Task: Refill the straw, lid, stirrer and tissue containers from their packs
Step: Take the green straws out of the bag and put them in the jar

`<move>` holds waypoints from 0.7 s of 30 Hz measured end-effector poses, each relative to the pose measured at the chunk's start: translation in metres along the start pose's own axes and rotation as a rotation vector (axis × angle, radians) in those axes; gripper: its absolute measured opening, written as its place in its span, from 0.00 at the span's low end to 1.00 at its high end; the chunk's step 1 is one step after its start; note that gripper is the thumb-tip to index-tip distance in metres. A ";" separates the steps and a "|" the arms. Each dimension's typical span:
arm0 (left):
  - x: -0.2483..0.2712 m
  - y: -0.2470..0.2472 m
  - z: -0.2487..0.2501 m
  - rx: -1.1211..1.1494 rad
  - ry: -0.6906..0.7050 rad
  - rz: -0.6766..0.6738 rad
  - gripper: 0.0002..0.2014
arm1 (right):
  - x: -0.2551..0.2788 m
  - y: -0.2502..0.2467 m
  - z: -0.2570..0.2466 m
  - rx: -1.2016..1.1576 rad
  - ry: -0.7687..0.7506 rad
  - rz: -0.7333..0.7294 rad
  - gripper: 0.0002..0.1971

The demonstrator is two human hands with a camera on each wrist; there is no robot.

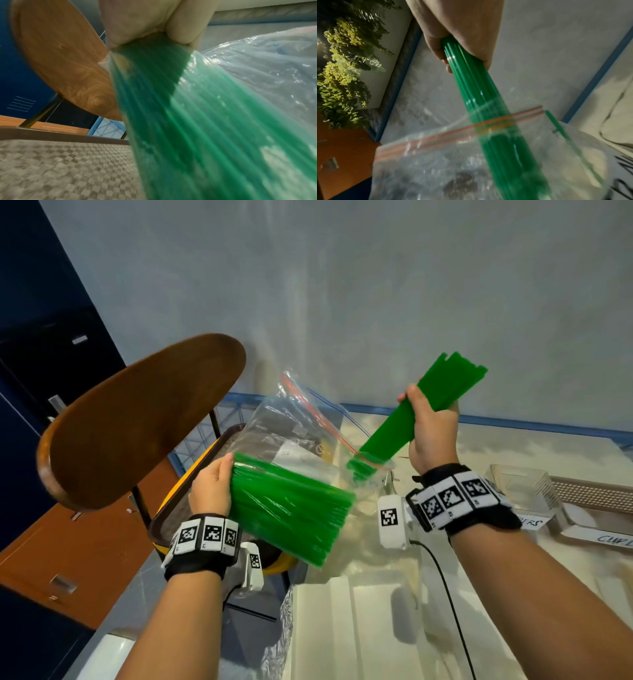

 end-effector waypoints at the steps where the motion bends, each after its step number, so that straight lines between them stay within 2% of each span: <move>1: -0.003 -0.002 -0.002 0.006 -0.010 0.023 0.19 | -0.005 0.001 -0.005 -0.027 -0.023 0.027 0.09; 6: -0.019 -0.017 -0.011 0.006 -0.059 0.142 0.21 | -0.028 -0.002 -0.023 -0.103 -0.109 0.188 0.10; 9: -0.028 -0.029 -0.021 -0.015 -0.138 0.236 0.23 | -0.040 -0.005 -0.024 -0.085 -0.142 0.231 0.11; 12: -0.033 -0.038 -0.026 -0.004 -0.185 0.304 0.23 | -0.043 0.004 -0.008 0.060 -0.141 0.153 0.12; 15: -0.037 -0.039 -0.021 0.007 -0.175 0.330 0.24 | -0.039 0.016 0.023 0.223 -0.111 0.023 0.09; 19: -0.039 -0.034 -0.014 0.026 -0.140 0.334 0.23 | -0.034 0.026 0.060 0.364 -0.096 -0.078 0.18; 21: -0.041 -0.030 -0.012 0.038 -0.113 0.320 0.23 | -0.033 0.027 0.077 0.402 -0.076 -0.106 0.19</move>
Point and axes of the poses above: each hand's wrist, its own x-axis away from the middle knuckle, its own y-axis out of the palm, z = x × y, the point moved 9 cm from there along -x, towards the middle knuckle, and after that the axes turned 7 degrees about -y, right-handed, at the moved point
